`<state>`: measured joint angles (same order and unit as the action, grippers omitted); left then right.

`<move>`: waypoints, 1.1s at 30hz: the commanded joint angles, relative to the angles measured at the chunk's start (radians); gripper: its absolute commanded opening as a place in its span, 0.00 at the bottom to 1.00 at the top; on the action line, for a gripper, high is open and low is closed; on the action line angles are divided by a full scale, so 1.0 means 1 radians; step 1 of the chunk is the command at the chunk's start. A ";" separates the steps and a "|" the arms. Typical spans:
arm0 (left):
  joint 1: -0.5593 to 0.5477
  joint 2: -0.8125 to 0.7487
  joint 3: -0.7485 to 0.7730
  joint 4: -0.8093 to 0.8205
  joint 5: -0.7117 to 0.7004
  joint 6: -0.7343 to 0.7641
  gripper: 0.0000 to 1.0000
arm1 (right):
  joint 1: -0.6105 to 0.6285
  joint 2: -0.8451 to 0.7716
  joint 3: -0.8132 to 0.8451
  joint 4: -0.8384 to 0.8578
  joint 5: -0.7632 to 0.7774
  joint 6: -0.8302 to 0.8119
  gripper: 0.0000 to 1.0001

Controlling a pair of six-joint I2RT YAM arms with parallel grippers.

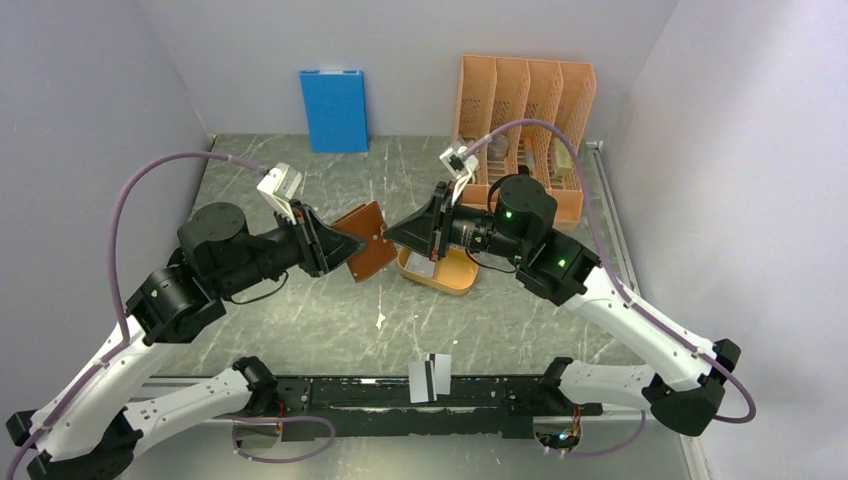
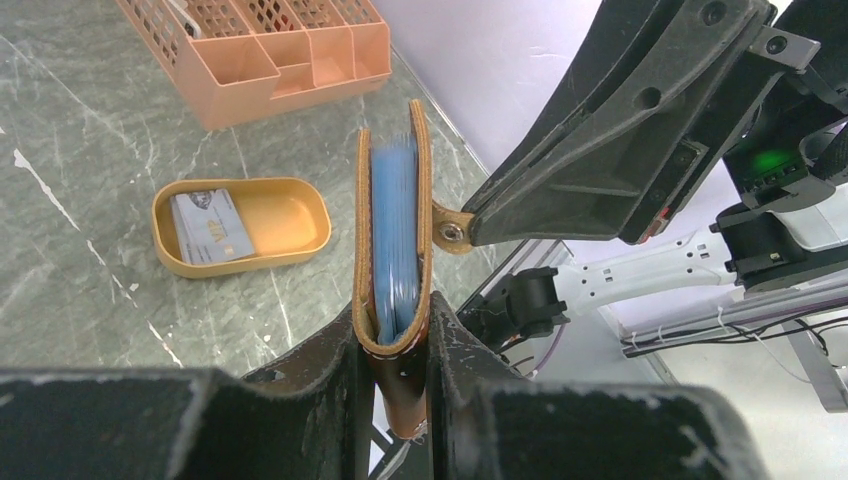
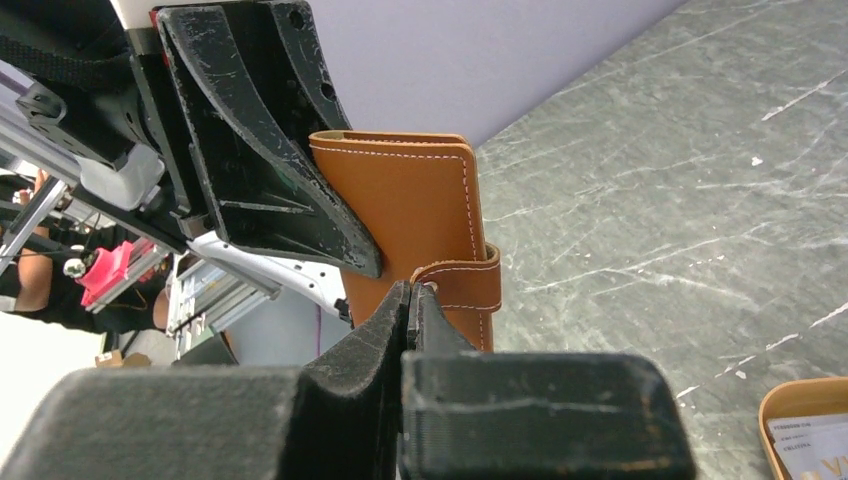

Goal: Put the credit cards into the card holder
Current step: Close the card holder at the center of the board.

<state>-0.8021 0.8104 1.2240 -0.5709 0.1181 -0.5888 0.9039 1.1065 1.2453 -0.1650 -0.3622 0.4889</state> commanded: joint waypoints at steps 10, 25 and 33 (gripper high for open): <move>0.003 0.016 0.048 0.025 0.030 0.021 0.05 | 0.016 0.051 0.067 -0.063 -0.043 -0.017 0.00; 0.002 0.017 0.055 0.030 0.041 0.023 0.05 | 0.050 0.119 0.138 -0.186 0.004 -0.084 0.00; 0.001 0.016 0.062 0.023 0.039 0.026 0.05 | 0.079 0.143 0.164 -0.232 0.048 -0.110 0.00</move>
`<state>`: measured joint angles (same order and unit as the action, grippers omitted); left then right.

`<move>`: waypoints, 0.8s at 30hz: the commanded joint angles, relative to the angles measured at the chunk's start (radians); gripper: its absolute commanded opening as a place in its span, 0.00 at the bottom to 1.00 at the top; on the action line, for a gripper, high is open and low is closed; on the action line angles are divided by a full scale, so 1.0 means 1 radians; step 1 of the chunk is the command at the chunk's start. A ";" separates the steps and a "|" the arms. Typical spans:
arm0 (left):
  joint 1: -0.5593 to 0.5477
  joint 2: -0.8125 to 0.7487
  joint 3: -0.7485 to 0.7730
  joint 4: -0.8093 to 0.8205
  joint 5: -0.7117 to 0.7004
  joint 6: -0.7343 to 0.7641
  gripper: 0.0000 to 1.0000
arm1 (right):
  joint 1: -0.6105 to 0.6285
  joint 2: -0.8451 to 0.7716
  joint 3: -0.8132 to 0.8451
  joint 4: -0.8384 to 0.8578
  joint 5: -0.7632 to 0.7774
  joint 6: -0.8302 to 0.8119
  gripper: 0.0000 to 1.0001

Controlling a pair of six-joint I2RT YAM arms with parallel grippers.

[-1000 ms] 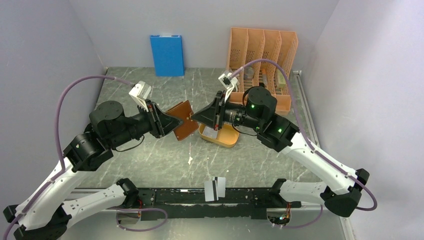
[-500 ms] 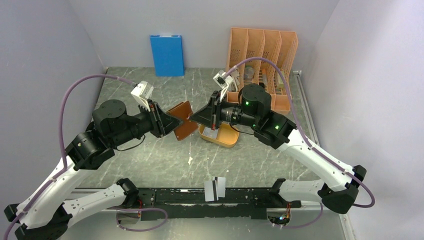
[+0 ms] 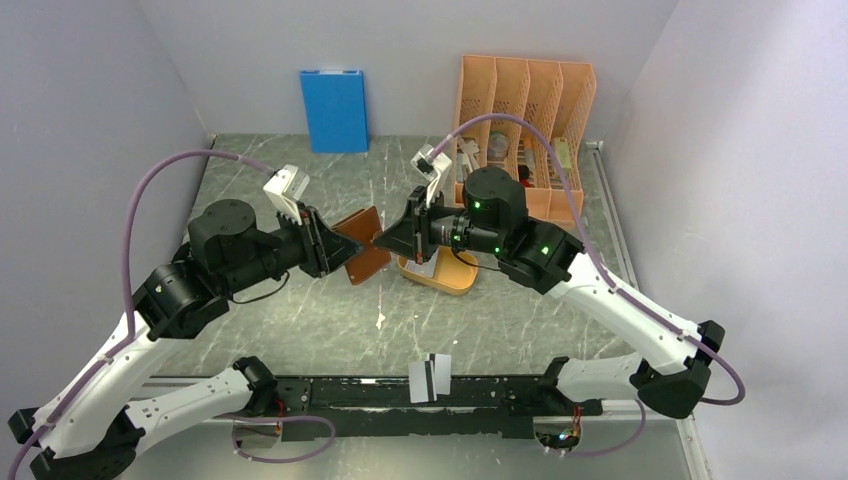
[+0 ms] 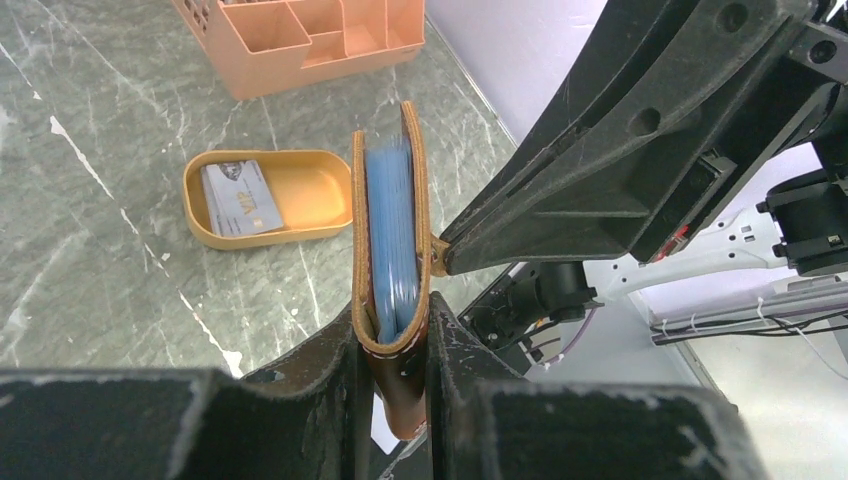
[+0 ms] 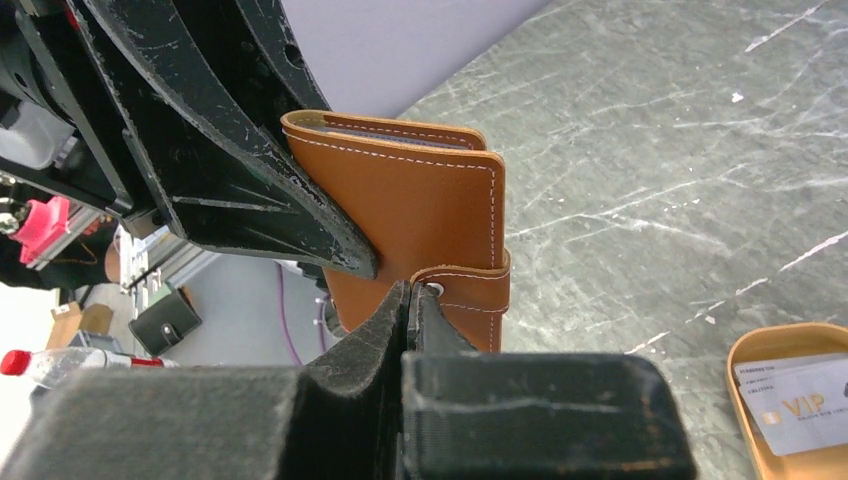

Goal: Put the credit cards into the card holder
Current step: Close the card holder at the center of the board.

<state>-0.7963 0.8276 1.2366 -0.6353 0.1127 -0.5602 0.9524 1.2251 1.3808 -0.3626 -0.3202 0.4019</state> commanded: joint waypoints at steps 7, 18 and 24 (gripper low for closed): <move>-0.003 -0.003 0.031 0.134 0.125 -0.013 0.05 | 0.039 0.023 0.023 -0.022 0.033 -0.017 0.00; -0.004 -0.024 0.010 0.293 0.330 -0.059 0.05 | 0.055 0.076 0.024 0.008 0.057 0.012 0.00; -0.003 -0.032 0.005 0.333 0.376 -0.083 0.05 | 0.076 0.102 0.040 0.016 0.057 0.019 0.00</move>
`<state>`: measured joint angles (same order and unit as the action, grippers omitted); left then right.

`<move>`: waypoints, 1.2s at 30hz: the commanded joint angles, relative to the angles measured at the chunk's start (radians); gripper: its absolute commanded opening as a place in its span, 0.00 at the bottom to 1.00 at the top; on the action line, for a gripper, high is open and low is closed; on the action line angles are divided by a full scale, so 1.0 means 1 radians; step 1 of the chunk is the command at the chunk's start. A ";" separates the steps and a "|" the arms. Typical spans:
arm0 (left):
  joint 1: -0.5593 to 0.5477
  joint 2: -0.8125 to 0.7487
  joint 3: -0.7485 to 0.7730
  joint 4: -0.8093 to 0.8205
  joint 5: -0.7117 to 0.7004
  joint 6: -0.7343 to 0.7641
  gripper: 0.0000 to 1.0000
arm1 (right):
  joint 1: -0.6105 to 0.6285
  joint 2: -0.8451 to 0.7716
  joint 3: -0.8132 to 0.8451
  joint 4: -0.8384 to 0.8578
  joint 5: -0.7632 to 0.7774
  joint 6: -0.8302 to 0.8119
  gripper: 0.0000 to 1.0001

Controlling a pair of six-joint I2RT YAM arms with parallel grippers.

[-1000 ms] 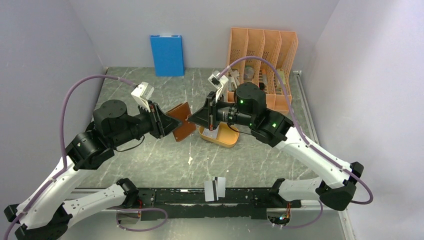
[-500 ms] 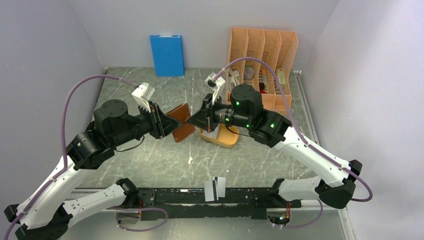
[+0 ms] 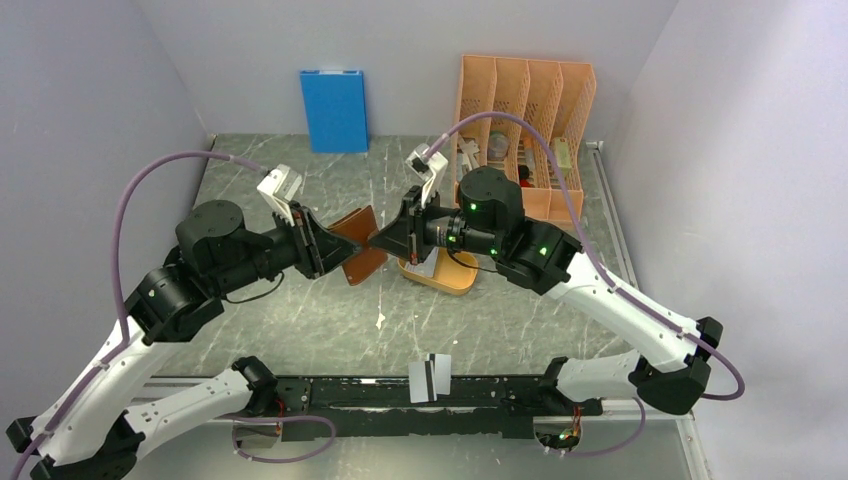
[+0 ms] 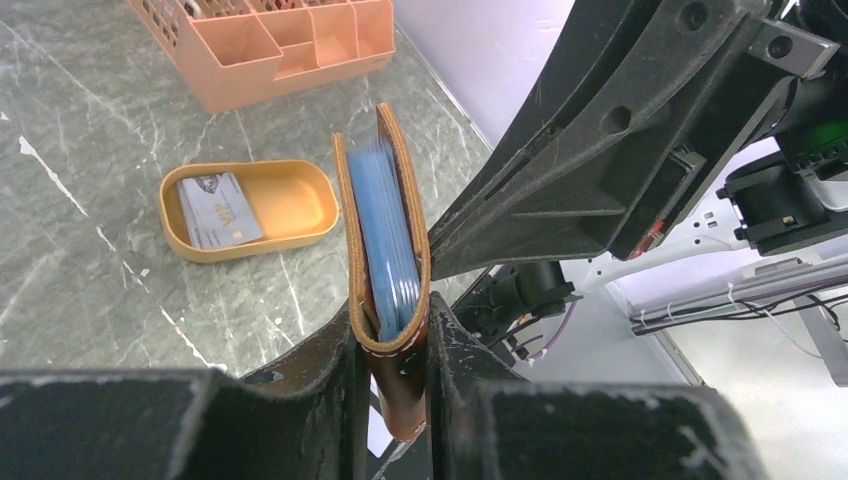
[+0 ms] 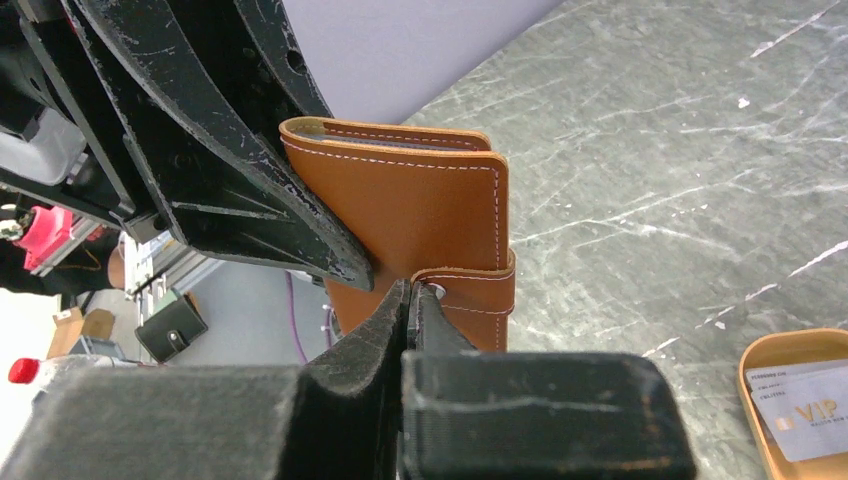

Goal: Put the credit cards into the card holder
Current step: Close the card holder at the center of the board.

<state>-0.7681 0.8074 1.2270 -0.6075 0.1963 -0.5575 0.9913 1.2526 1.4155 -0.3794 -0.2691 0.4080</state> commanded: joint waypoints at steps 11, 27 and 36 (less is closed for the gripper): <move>-0.032 -0.025 -0.009 -0.127 -0.296 0.024 0.05 | 0.038 -0.132 -0.072 -0.022 0.108 -0.026 0.71; -0.030 0.100 -0.473 0.247 -0.173 -0.081 0.05 | 0.038 -0.456 -0.464 0.020 0.398 0.072 0.93; -0.020 -0.021 -0.455 0.354 -0.054 -0.024 0.05 | 0.032 -0.517 -0.626 0.203 0.244 0.116 0.98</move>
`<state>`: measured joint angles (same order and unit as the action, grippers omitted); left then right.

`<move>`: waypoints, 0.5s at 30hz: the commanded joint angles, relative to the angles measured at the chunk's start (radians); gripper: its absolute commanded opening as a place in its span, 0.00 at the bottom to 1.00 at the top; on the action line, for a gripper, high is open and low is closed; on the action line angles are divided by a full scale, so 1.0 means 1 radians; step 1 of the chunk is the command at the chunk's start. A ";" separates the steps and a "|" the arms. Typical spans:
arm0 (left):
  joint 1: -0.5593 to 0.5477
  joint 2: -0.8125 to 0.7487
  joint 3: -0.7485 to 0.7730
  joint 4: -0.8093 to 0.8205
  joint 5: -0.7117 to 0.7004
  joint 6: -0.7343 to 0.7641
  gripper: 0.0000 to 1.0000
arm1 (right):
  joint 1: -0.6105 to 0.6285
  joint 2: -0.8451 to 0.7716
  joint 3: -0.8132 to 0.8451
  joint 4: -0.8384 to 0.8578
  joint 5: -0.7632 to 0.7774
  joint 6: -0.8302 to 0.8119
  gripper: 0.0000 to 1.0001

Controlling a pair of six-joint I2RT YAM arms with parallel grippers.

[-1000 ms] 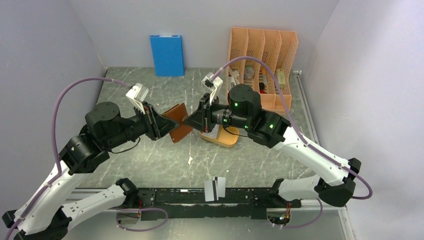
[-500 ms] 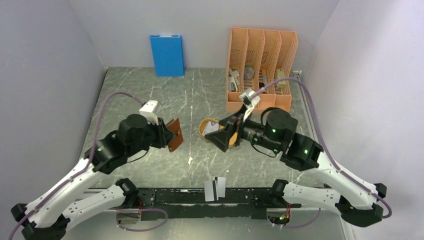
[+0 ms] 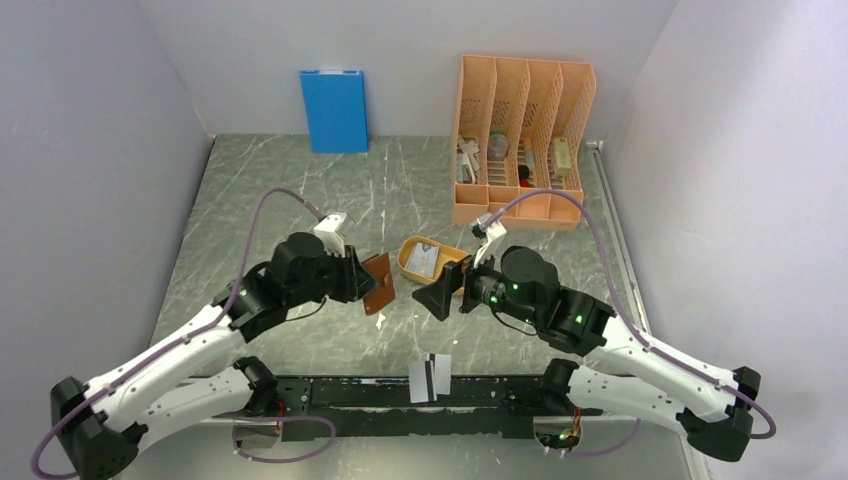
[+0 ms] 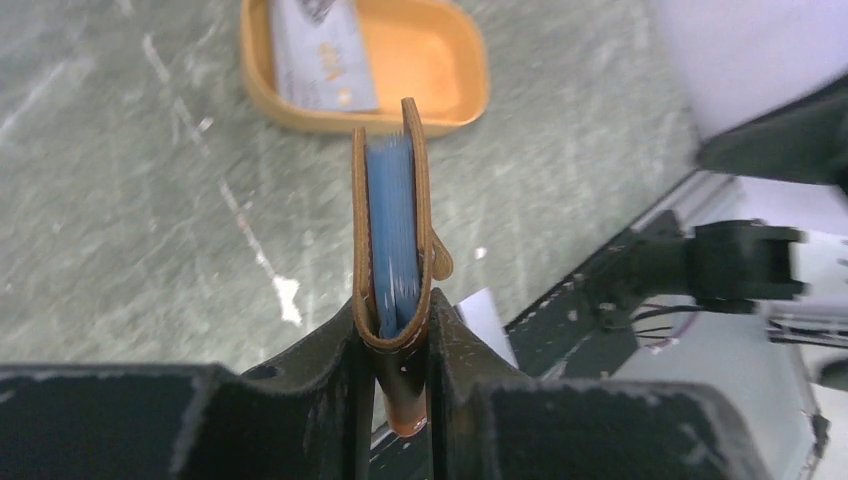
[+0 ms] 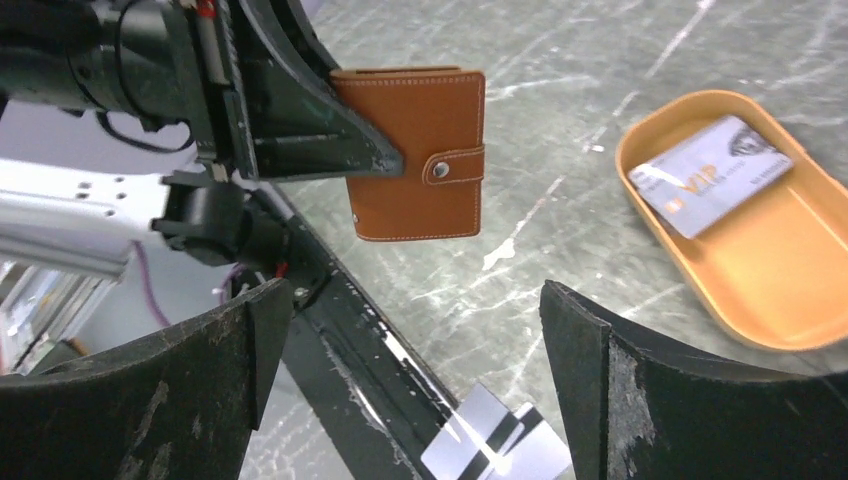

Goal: Put the credit cards into the card holder
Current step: Close the card holder at the center of the board.

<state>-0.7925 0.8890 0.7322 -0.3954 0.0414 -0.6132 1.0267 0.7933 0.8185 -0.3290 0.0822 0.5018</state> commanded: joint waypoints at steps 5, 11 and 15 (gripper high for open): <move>0.004 -0.223 0.075 0.160 0.230 0.072 0.05 | -0.020 -0.081 -0.056 0.208 -0.231 0.031 1.00; 0.004 -0.320 0.110 0.263 0.363 0.013 0.05 | -0.027 -0.094 -0.073 0.391 -0.419 0.090 1.00; 0.004 -0.326 0.157 0.341 0.454 -0.023 0.05 | -0.027 -0.070 -0.017 0.430 -0.525 0.108 0.99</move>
<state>-0.7910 0.5705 0.8192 -0.2081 0.3542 -0.5930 1.0050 0.7158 0.7479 -0.0216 -0.2882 0.5751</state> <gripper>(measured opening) 0.236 0.997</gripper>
